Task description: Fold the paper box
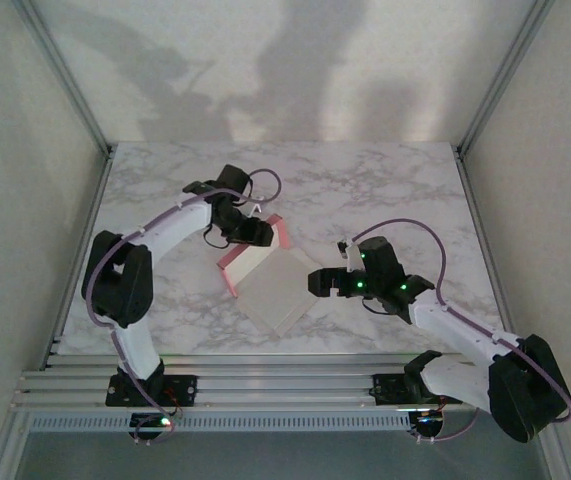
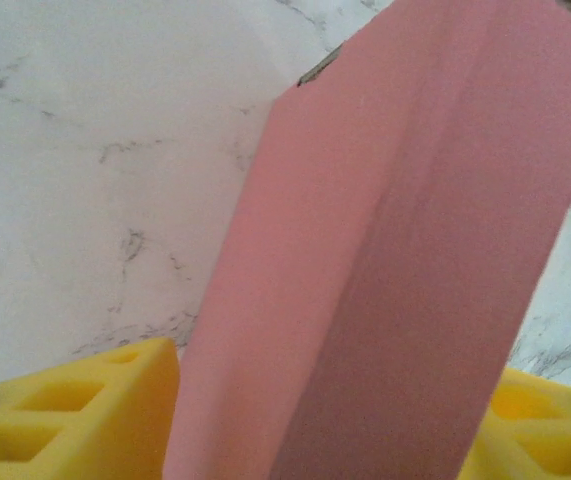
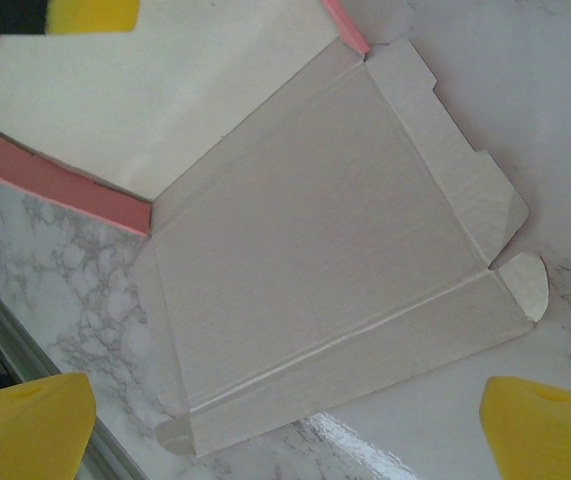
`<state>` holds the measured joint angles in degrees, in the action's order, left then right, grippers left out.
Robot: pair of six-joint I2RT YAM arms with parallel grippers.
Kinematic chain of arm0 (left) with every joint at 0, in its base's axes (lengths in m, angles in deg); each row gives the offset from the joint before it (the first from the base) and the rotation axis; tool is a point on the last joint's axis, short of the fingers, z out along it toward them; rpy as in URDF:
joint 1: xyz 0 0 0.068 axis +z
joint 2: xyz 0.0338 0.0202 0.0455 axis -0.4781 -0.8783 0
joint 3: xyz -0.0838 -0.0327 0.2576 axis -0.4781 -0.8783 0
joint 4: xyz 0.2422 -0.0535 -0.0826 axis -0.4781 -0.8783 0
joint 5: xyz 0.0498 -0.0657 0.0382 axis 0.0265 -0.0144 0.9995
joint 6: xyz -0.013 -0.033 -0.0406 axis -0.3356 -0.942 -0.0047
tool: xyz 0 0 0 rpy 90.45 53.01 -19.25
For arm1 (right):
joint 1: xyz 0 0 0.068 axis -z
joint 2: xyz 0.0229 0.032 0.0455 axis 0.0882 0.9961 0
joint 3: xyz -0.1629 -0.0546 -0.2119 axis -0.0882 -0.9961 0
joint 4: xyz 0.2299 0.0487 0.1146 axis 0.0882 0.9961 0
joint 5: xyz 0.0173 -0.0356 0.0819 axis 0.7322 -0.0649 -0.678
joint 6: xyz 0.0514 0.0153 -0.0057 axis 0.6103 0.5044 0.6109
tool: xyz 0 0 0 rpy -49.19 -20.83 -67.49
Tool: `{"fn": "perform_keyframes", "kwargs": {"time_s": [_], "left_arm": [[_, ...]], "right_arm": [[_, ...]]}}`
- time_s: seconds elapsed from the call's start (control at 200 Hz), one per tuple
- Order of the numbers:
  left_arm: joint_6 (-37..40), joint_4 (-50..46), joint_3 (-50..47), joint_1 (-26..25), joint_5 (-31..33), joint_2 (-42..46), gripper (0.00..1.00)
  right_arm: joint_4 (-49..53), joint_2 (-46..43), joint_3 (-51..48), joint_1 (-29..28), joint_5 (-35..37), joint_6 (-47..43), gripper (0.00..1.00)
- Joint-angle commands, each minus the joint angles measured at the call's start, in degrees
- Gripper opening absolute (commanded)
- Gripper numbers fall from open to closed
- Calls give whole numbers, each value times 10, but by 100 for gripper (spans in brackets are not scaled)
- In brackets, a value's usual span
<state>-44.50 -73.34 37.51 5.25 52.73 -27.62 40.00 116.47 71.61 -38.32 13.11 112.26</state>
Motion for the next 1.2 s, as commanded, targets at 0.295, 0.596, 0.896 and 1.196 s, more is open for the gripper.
{"fn": "perform_keyframes", "kwargs": {"time_s": [0.295, 0.596, 0.896, 1.196], "left_arm": [[-56, 81, -83, 85, -101, 14, 53], [-149, 196, -169, 131, -124, 27, 58], [-243, 296, -258, 144, -74, 54, 65], [-207, 234, -266, 148, 53, 79, 89]], "right_arm": [[-21, -10, 2, 14, -24, 35, 99], [38, -71, 42, 22, 6, 42, 99], [72, -56, 84, 24, 19, 36, 99], [76, -44, 96, 24, 19, 33, 99]]}}
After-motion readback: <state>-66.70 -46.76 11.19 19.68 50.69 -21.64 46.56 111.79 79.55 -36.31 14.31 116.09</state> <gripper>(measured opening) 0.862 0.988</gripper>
